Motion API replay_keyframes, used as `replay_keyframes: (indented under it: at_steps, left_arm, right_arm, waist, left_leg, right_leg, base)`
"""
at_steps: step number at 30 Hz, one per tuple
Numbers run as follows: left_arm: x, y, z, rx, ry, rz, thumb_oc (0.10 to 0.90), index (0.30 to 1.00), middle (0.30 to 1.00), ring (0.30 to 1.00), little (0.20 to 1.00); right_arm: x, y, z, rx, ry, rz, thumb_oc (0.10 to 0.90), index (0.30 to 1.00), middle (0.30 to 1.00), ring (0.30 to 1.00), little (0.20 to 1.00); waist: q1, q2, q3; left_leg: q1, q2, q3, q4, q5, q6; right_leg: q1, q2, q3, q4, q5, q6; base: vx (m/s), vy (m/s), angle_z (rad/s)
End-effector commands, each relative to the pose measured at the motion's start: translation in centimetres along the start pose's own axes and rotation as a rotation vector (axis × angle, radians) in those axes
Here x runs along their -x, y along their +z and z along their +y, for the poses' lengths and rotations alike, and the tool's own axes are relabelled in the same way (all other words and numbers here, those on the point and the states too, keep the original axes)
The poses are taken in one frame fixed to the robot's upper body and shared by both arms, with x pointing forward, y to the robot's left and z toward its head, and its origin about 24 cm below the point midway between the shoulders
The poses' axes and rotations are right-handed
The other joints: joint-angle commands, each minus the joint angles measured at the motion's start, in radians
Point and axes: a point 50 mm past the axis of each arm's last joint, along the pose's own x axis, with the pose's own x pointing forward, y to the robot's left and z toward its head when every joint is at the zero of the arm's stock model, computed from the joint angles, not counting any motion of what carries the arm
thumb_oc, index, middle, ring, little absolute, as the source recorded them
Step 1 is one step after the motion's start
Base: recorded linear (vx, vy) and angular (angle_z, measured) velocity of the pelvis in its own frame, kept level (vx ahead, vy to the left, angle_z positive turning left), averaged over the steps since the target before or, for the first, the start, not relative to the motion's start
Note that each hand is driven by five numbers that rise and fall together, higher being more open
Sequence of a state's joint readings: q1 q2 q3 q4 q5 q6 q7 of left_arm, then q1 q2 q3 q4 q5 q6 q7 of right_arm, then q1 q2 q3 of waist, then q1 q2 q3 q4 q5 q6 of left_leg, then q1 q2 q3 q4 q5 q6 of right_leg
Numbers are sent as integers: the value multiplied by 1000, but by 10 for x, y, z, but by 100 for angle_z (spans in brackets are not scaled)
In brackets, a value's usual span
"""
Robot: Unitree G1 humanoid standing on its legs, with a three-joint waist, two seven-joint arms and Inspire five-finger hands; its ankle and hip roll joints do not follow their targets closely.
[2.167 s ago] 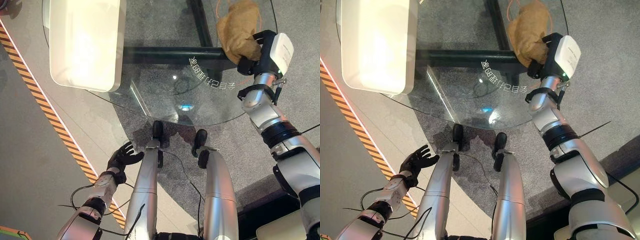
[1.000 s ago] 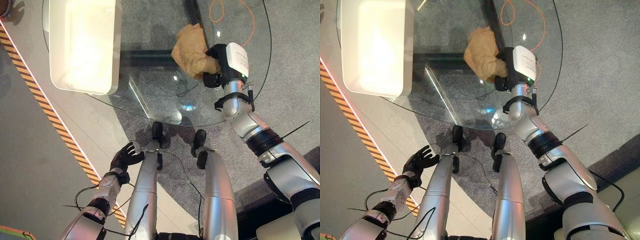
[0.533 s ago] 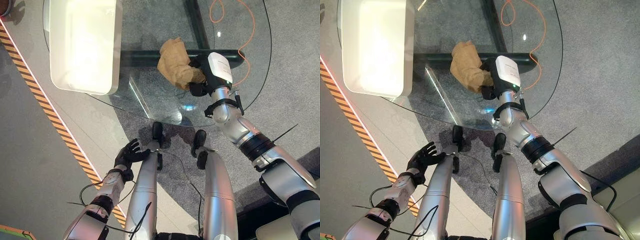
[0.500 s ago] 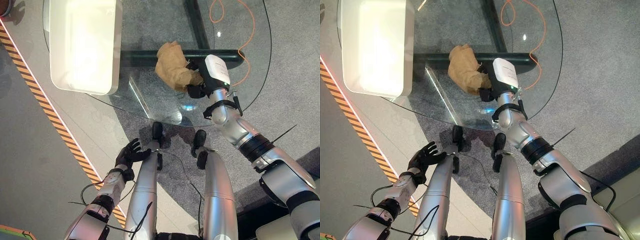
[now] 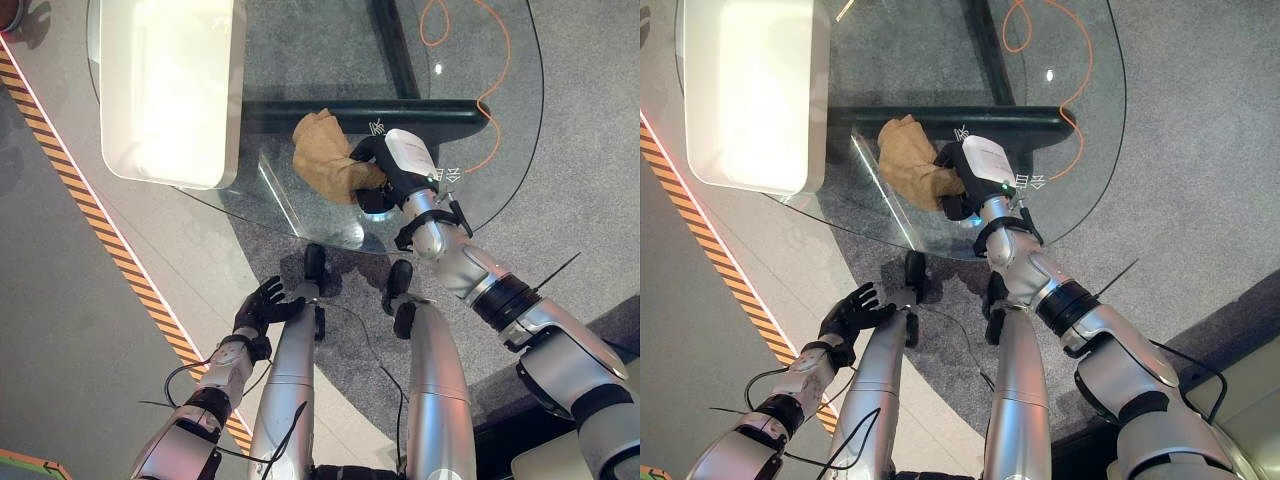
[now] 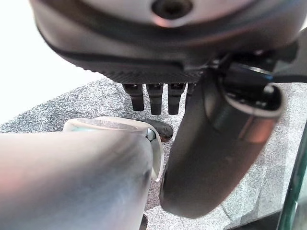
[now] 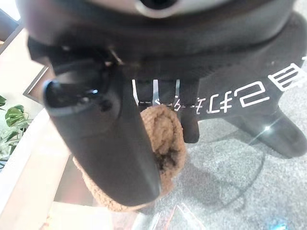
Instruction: Wipe the table with a cloth and put it in the basket.
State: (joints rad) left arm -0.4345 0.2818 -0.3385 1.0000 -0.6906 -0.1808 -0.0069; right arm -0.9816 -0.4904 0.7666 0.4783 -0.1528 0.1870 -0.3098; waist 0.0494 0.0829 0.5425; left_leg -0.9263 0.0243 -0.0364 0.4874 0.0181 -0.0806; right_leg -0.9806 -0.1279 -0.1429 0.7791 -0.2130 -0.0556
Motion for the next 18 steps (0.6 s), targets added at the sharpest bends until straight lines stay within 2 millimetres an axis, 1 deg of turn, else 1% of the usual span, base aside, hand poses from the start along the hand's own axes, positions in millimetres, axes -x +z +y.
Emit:
replay_keyframes:
  at_steps: [1,8,12,14,15,17,18]
  left_arm:
    - [3,-10,2,-8,36,21,800,900,900,900,900]
    - [1,-5,1,1,36,9,800,900,900,900,900]
    - [2,-2,4,75,69,-23,800,900,900,900,900]
    - [2,7,12,184,149,-96,800,900,900,900,900]
    - [2,8,13,197,162,-107,800,900,900,900,900]
    - [5,25,30,337,333,-221,800,900,900,900,900]
    - [6,31,36,373,391,-257,800,900,900,900,900]
  right_arm:
    - [21,56,49,-132,213,-236,100,300,300,300,200]
    - [21,56,48,-123,204,-245,100,300,300,300,200]
    - [20,52,47,-135,187,-225,100,300,300,300,200]
    - [18,48,43,-153,146,-194,100,300,300,300,200]
    - [17,47,43,-154,142,-189,100,300,300,300,200]
    - [14,39,37,-183,76,-142,100,300,300,300,200]
    - [13,38,35,-196,53,-132,100,300,300,300,200]
  waist:
    - [-2,16,-22]
    - [-4,15,-22]
    - [-4,16,-22]
    - [-2,18,-22]
    - [-2,18,-22]
    - [4,20,-22]
    - [6,21,-22]
  left_leg:
    - [6,-22,106,77,-85,72]
    - [4,-24,106,78,-84,71]
    - [9,-22,105,79,-84,71]
    - [10,-23,104,81,-84,71]
    - [10,-23,104,81,-84,71]
    - [16,-24,100,82,-84,70]
    - [17,-24,98,83,-85,69]
  right_leg:
    - [4,6,-2,-116,84,42]
    - [4,4,-1,-120,88,44]
    - [6,3,1,-116,87,44]
    - [5,3,3,-109,85,43]
    - [5,3,3,-108,84,43]
    - [9,0,4,-99,78,42]
    - [9,-1,5,-93,75,42]
  base:
    - [0,0,0]
    - [0,0,0]
    - [0,0,0]
    - [0,0,0]
    - [12,-6,4]
    - [15,-6,7]
    - [16,-3,6]
